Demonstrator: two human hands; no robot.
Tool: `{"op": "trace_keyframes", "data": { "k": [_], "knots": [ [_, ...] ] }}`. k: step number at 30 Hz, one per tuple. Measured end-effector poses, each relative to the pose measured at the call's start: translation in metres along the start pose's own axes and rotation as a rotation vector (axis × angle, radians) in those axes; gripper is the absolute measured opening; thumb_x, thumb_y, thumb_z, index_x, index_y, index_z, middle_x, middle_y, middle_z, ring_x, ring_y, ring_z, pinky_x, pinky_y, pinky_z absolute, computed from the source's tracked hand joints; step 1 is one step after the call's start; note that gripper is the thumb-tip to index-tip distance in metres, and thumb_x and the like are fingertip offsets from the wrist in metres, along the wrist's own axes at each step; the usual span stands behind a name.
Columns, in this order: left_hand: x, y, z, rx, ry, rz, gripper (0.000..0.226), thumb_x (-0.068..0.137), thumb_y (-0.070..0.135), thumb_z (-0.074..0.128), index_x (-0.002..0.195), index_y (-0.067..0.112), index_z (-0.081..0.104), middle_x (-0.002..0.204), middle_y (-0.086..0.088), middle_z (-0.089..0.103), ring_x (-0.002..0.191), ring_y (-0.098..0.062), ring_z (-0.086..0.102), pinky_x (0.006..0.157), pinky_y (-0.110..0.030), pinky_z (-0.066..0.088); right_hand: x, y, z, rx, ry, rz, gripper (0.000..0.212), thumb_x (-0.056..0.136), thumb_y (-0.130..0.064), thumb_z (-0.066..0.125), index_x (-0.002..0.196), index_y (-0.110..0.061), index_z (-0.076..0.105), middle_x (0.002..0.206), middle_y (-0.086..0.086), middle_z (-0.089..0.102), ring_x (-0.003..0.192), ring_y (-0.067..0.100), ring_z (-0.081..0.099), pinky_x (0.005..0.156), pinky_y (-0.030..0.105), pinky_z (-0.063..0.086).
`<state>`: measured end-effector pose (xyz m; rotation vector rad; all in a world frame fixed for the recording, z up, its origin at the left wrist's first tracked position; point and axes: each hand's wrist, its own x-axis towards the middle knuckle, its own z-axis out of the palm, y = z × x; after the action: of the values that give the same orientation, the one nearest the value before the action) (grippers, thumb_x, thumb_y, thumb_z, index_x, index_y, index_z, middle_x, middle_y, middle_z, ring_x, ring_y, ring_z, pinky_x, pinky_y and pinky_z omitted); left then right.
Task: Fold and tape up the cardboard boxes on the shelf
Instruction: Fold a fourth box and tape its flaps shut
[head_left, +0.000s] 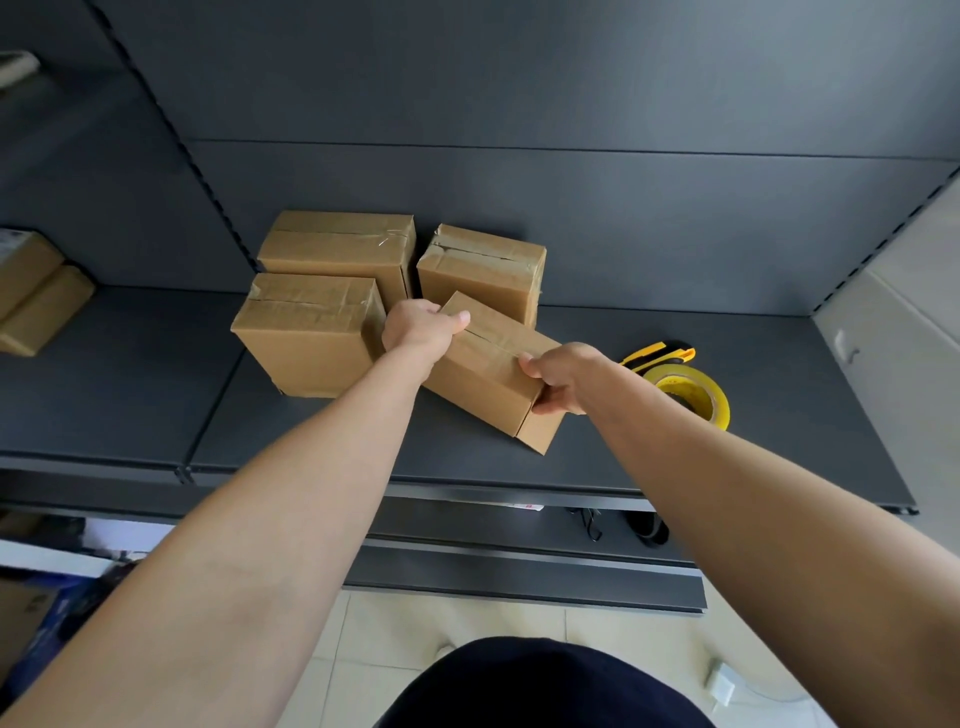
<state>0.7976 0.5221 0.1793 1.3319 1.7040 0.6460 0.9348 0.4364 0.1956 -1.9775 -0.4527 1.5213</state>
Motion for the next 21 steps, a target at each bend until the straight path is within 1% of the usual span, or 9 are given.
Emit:
{"op": "trace_keyframes", "data": {
  "k": [5, 10, 12, 15, 16, 17, 18, 19, 21],
  "knots": [
    [-0.005, 0.005, -0.004, 0.011, 0.018, -0.004, 0.05, 0.079, 0.032, 0.076, 0.123, 0.013, 0.061, 0.126, -0.005, 0.061, 0.116, -0.025, 0.056, 0.084, -0.028, 0.041, -0.006, -0.001, -0.011, 0.004, -0.052, 0.039, 0.043, 0.099, -0.013, 0.047, 0.138, 0.004, 0.037, 0.138, 0.018, 0.049, 0.126, 0.03, 0.05, 0.105, 0.04, 0.042],
    [-0.01, 0.014, -0.009, 0.095, 0.004, -0.021, 0.044, 0.079, 0.036, 0.075, 0.113, 0.01, 0.064, 0.119, -0.007, 0.064, 0.111, -0.028, 0.057, 0.076, -0.029, 0.04, -0.016, -0.005, -0.024, 0.002, -0.1, 0.049, 0.037, 0.101, -0.012, 0.042, 0.135, 0.001, 0.041, 0.139, 0.02, 0.048, 0.127, 0.032, 0.049, 0.103, 0.042, 0.043],
    [-0.012, 0.014, -0.01, 0.104, 0.006, -0.036, 0.048, 0.079, 0.038, 0.074, 0.115, 0.008, 0.063, 0.119, -0.008, 0.063, 0.11, -0.028, 0.058, 0.076, -0.03, 0.041, -0.02, -0.006, -0.026, 0.04, -0.108, 0.031, 0.034, 0.102, -0.013, 0.041, 0.134, -0.001, 0.043, 0.135, 0.016, 0.052, 0.121, 0.029, 0.054, 0.095, 0.038, 0.048],
    [-0.015, 0.01, -0.012, 0.091, 0.046, -0.057, 0.053, 0.084, 0.039, 0.069, 0.121, 0.004, 0.057, 0.122, -0.011, 0.061, 0.11, -0.031, 0.057, 0.077, -0.032, 0.042, -0.025, -0.012, -0.021, 0.045, -0.063, -0.031, 0.027, 0.101, -0.011, 0.043, 0.125, -0.001, 0.05, 0.124, 0.013, 0.059, 0.091, 0.024, 0.064, 0.065, 0.032, 0.052],
    [-0.016, 0.009, -0.013, 0.084, 0.06, -0.055, 0.054, 0.086, 0.039, 0.067, 0.124, 0.003, 0.054, 0.125, -0.012, 0.059, 0.112, -0.032, 0.056, 0.078, -0.033, 0.042, -0.026, -0.014, -0.017, 0.029, -0.043, -0.052, 0.025, 0.1, -0.01, 0.044, 0.122, -0.001, 0.051, 0.123, 0.013, 0.06, 0.086, 0.022, 0.064, 0.061, 0.031, 0.053],
    [-0.016, 0.008, -0.014, 0.077, 0.067, -0.047, 0.054, 0.089, 0.037, 0.063, 0.128, 0.002, 0.05, 0.129, -0.013, 0.056, 0.115, -0.033, 0.054, 0.079, -0.032, 0.04, -0.026, -0.017, -0.013, 0.019, -0.026, -0.074, 0.024, 0.099, -0.009, 0.045, 0.121, -0.002, 0.051, 0.124, 0.013, 0.06, 0.089, 0.022, 0.065, 0.065, 0.031, 0.055],
    [-0.016, 0.007, -0.016, 0.074, 0.067, -0.035, 0.054, 0.091, 0.035, 0.061, 0.132, 0.002, 0.047, 0.133, -0.013, 0.053, 0.118, -0.033, 0.052, 0.082, -0.033, 0.04, -0.025, -0.019, -0.008, 0.014, -0.012, -0.094, 0.024, 0.099, -0.008, 0.045, 0.121, -0.003, 0.051, 0.125, 0.013, 0.059, 0.098, 0.022, 0.064, 0.075, 0.033, 0.055],
    [-0.016, 0.006, -0.02, 0.071, 0.06, -0.023, 0.053, 0.093, 0.033, 0.058, 0.135, 0.003, 0.044, 0.136, -0.013, 0.051, 0.121, -0.032, 0.05, 0.086, -0.033, 0.04, -0.023, -0.021, -0.003, 0.014, -0.003, -0.109, 0.025, 0.098, -0.008, 0.046, 0.121, -0.003, 0.051, 0.126, 0.013, 0.058, 0.106, 0.024, 0.062, 0.083, 0.035, 0.053],
    [-0.015, 0.004, -0.026, 0.061, 0.031, -0.008, 0.05, 0.095, 0.028, 0.055, 0.138, 0.006, 0.041, 0.139, -0.011, 0.048, 0.123, -0.031, 0.048, 0.095, -0.036, 0.041, -0.021, -0.024, 0.006, 0.021, 0.001, -0.122, 0.025, 0.097, -0.008, 0.047, 0.12, -0.003, 0.052, 0.128, 0.013, 0.057, 0.113, 0.024, 0.059, 0.093, 0.038, 0.051]
  ]
}}
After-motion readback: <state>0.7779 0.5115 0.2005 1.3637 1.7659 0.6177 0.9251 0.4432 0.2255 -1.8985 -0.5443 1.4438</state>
